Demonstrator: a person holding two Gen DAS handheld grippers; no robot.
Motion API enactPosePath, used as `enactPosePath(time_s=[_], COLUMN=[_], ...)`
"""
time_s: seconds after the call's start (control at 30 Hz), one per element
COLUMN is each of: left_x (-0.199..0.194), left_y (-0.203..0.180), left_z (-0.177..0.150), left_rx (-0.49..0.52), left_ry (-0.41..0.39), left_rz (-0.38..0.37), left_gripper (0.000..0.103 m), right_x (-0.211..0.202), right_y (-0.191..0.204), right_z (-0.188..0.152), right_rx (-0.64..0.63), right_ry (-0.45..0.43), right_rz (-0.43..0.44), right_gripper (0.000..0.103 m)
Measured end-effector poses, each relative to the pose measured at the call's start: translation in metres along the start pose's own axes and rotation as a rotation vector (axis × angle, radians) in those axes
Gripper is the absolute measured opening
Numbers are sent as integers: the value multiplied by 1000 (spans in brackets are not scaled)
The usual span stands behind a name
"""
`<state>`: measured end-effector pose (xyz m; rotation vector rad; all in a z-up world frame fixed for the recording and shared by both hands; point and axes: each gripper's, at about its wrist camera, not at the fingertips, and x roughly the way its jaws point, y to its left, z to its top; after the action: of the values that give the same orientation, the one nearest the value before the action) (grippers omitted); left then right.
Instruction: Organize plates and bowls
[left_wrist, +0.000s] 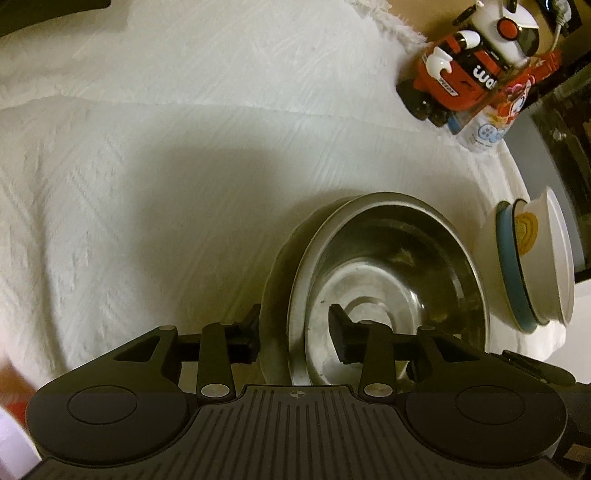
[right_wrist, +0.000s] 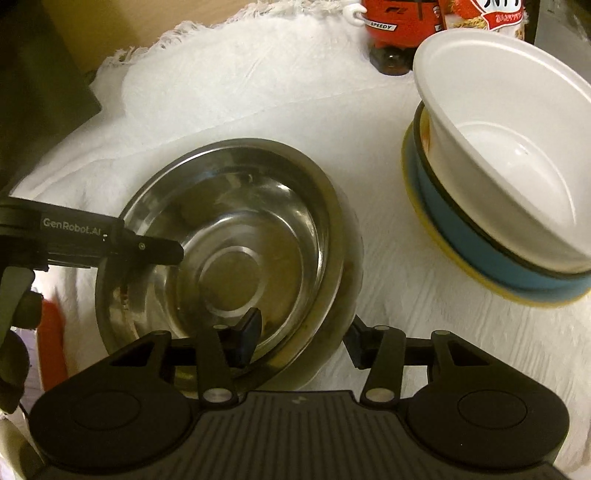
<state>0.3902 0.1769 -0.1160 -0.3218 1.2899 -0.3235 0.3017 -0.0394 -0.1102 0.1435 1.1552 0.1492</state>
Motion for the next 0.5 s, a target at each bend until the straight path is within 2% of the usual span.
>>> enactPosePath(time_s=[0.17,0.33,0.47,0.5], left_x=[-5,-44,-69,-72], left_y=[1,0,5,5], left_z=[0,-3,-4,-4], left_rx=[-27,-29,-93,-103], left_ry=[-8,-154,-268,-292], left_rz=[-4,8,-55,-70], left_gripper=[39,39,38,33], right_x=[-9,-31,-59,-64], right_y=[1,1,5,8], right_z=[0,4,8,11], right_rx=[-39,-56,-115,-123], right_ry=[33,24,-47,-58], right_rz=[0,19,16,20], right_gripper=[50,50,50,50])
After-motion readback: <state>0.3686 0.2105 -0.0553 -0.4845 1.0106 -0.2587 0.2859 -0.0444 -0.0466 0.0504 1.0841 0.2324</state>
